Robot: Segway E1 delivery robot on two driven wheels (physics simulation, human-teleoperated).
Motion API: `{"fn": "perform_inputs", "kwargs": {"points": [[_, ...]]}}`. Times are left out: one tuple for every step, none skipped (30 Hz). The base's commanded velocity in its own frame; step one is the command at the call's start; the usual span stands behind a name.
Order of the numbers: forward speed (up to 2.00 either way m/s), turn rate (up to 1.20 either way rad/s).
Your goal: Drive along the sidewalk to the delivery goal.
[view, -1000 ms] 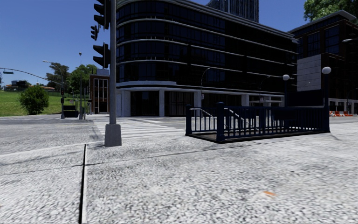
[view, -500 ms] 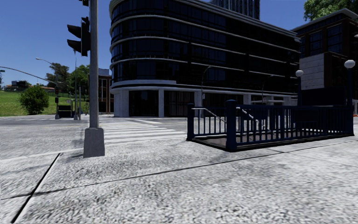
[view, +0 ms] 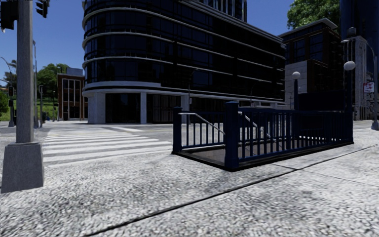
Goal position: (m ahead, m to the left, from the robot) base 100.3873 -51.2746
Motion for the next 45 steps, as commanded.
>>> {"fn": "perform_inputs", "kwargs": {"points": [[1.52, -1.17], [1.52, -1.17], [1.52, -1.17], [1.52, -1.17], [1.52, -1.17], [1.52, -1.17], [1.52, -1.17], [1.52, -1.17], [1.52, -1.17], [1.52, -1.17], [1.52, -1.17], [1.52, -1.17], [1.52, -1.17], [1.52, -1.17], [1.52, -1.17], [1.52, -1.15], [1.53, -1.14], [1.53, -1.14], [1.57, -1.13], [1.61, -1.12], [1.62, -1.11], [1.62, -1.09], [1.62, -1.08], [1.62, -1.08], [1.62, -1.03], [1.62, -0.96], [1.62, -0.48], [1.62, -0.48], [1.62, -0.04], [1.62, 0.00], [1.62, 0.00], [1.62, 0.00], [1.62, 0.00], [1.63, 0.00], [1.63, 0.00], [1.63, 0.00], [1.63, 0.00], [1.63, 0.00], [1.63, 0.00], [1.63, 0.00], [1.63, 0.00], [1.63, 0.00], [1.63, 0.00], [1.63, 0.00], [1.63, 0.00]]}}
